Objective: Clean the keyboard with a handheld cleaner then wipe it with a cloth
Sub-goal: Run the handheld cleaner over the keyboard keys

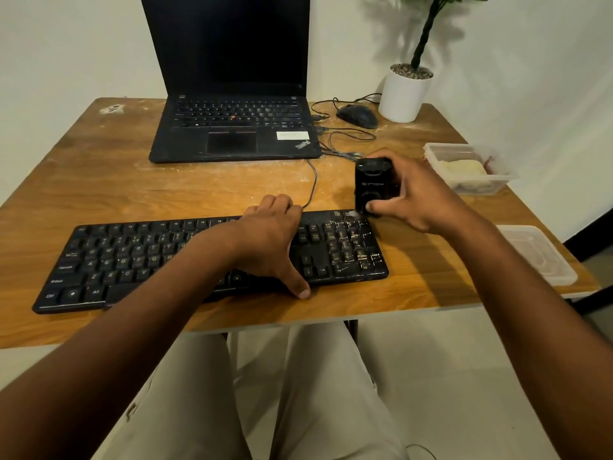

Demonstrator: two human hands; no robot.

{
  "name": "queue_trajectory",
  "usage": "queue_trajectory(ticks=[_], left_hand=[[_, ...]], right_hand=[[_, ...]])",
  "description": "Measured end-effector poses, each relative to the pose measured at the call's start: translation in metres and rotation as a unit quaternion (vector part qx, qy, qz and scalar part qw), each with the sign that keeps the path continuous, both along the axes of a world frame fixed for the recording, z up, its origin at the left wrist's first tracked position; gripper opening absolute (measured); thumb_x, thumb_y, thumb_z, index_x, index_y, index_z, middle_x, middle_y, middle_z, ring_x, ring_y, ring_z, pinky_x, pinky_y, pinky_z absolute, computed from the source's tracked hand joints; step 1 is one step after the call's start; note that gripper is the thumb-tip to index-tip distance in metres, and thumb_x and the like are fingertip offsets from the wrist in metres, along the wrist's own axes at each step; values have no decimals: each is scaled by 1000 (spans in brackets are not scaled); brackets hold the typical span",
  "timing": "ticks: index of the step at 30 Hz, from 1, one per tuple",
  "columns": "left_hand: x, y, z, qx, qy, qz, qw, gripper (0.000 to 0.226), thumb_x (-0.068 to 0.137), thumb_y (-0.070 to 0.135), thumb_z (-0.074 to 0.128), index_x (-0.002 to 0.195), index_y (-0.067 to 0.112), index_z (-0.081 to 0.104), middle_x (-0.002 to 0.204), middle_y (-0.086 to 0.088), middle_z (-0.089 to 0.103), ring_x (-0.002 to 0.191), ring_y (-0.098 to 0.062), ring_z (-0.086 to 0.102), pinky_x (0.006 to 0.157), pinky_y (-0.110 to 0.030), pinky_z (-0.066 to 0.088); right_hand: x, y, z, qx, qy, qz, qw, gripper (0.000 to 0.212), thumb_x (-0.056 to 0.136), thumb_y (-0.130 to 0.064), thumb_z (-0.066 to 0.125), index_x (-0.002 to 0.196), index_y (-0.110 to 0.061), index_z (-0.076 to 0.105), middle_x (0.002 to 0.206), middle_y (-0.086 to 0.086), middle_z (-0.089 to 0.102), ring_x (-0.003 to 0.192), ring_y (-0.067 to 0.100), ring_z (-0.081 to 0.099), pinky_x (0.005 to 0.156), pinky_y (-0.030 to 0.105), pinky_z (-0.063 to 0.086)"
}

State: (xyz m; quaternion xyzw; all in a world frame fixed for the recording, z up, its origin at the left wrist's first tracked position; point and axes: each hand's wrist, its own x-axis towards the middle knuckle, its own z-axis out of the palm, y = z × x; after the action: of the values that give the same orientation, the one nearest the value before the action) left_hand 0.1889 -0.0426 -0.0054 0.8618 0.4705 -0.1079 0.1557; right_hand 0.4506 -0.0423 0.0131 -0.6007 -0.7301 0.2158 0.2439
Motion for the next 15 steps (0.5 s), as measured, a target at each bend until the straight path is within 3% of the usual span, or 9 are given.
queue_trajectory(ticks=[3, 6, 8, 12, 15], left_hand=[[0, -1, 1, -3, -2, 3, 1000, 127, 50, 74, 86, 151, 24, 27, 146, 1, 28, 137, -21, 26, 117, -47, 34], [0, -1, 2, -3, -7, 6, 1000, 127, 50, 74, 86, 151, 25, 27, 146, 2, 28, 136, -21, 26, 117, -46, 34], [0, -1, 2, -4, -8, 8, 1000, 127, 49, 74, 86, 151, 25, 27, 145, 2, 28, 136, -20, 26, 116, -46, 34], [0, 0, 2, -3, -6, 5, 1000, 126, 50, 74, 86, 150, 24, 28, 146, 2, 28, 136, -21, 26, 116, -46, 34], [-1, -1, 1, -1, -8, 4, 1000, 126, 51, 73, 86, 151, 24, 27, 147, 1, 28, 137, -21, 26, 117, -47, 34]], right_hand=[[0, 2, 9, 33, 10, -23, 999, 68, 76, -13, 85, 133, -31, 53, 125, -8, 64, 113, 14, 60, 96, 37, 52], [-28, 1, 3, 30, 124, -19, 992, 68, 78, -8, 83, 134, -27, 52, 121, -12, 62, 109, 2, 59, 89, 23, 51], [-40, 0, -7, 12, 152, 6, 988, 65, 79, -6, 82, 133, -26, 52, 120, -12, 63, 109, 0, 59, 83, 18, 53], [-22, -2, -3, -2, 54, 26, 998, 64, 80, -8, 82, 130, -34, 52, 117, -16, 63, 104, -2, 59, 80, 14, 46], [-1, 0, 8, 7, -13, 7, 1000, 67, 78, -12, 85, 133, -32, 53, 122, -9, 65, 111, 12, 61, 92, 33, 52]])
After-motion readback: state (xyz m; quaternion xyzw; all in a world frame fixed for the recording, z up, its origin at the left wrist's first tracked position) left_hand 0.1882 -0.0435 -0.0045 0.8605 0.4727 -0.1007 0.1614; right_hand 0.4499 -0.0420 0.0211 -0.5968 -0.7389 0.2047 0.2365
